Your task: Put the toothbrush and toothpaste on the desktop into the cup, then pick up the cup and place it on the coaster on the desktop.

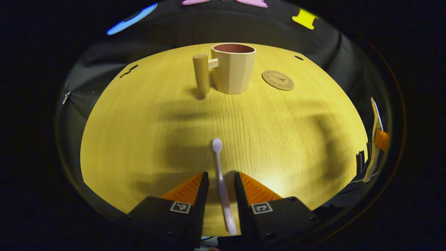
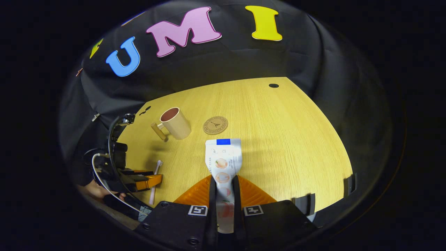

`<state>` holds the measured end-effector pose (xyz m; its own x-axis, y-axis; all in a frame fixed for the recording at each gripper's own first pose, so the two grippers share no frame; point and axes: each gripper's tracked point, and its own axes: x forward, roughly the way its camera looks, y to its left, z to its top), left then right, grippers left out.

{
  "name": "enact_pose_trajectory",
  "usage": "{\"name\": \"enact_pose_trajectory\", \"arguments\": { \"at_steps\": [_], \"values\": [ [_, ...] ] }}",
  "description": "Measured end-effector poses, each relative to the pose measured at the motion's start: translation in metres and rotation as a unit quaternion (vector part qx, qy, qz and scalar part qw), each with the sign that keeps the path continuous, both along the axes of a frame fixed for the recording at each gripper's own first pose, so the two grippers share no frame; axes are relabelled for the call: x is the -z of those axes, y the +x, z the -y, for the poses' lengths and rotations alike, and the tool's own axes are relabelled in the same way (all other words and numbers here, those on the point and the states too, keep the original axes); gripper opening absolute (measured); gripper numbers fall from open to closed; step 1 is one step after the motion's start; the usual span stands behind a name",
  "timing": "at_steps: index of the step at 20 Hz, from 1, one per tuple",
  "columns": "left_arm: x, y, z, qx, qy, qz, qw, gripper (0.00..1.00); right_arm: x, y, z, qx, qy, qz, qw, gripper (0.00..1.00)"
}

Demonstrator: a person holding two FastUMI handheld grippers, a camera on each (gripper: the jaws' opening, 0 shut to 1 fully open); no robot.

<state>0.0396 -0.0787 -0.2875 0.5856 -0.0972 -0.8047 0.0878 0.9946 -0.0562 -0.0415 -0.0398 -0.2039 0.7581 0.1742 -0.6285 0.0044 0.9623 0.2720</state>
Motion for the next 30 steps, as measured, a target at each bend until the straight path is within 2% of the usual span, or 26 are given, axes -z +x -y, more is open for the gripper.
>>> {"name": "enact_pose_trajectory", "arguments": {
  "at_steps": [1,2,5,7,9,13,16,19,25,30],
  "values": [
    [0.0,0.0,0.002,0.003,-0.001,0.0,1.0,0.39,-0.001,0.001,0.0,0.001,0.002,0.003,1.0,0.23],
    [-0.001,0.001,0.005,0.01,-0.006,0.004,1.0,0.38,-0.005,0.001,0.001,0.004,0.004,0.006,1.0,0.22],
    [-0.002,0.007,0.01,0.055,-0.009,0.028,0.998,0.13,-0.01,0.0,0.0,0.007,0.005,0.013,1.0,0.22],
    [-0.003,0.009,0.009,0.068,-0.018,0.026,0.997,0.09,-0.012,0.001,-0.003,0.009,0.007,0.018,1.0,0.22],
    [-0.006,0.014,0.009,0.059,-0.036,0.031,0.997,0.06,-0.016,-0.001,-0.006,0.012,0.011,0.023,1.0,0.22],
    [-0.015,0.007,0.009,0.06,-0.059,0.036,0.996,0.07,-0.03,0.001,-0.011,0.012,0.025,0.045,0.999,0.22],
    [-0.05,0.004,0.006,0.065,-0.089,0.089,0.99,0.06,-0.049,0.011,-0.02,0.004,0.048,0.078,0.996,0.22],
    [-0.088,-0.004,0.0,0.053,-0.13,0.139,0.98,0.06,-0.072,0.028,-0.03,-0.011,0.081,0.112,0.99,0.22],
    [-0.156,-0.029,-0.016,0.012,-0.188,0.191,0.963,0.06,-0.125,0.096,-0.068,-0.08,0.13,0.183,0.971,0.22],
    [-0.198,-0.043,-0.03,-0.036,-0.183,0.217,0.958,0.06,-0.161,0.164,-0.11,-0.131,0.167,0.216,0.953,0.22]
  ]
}}
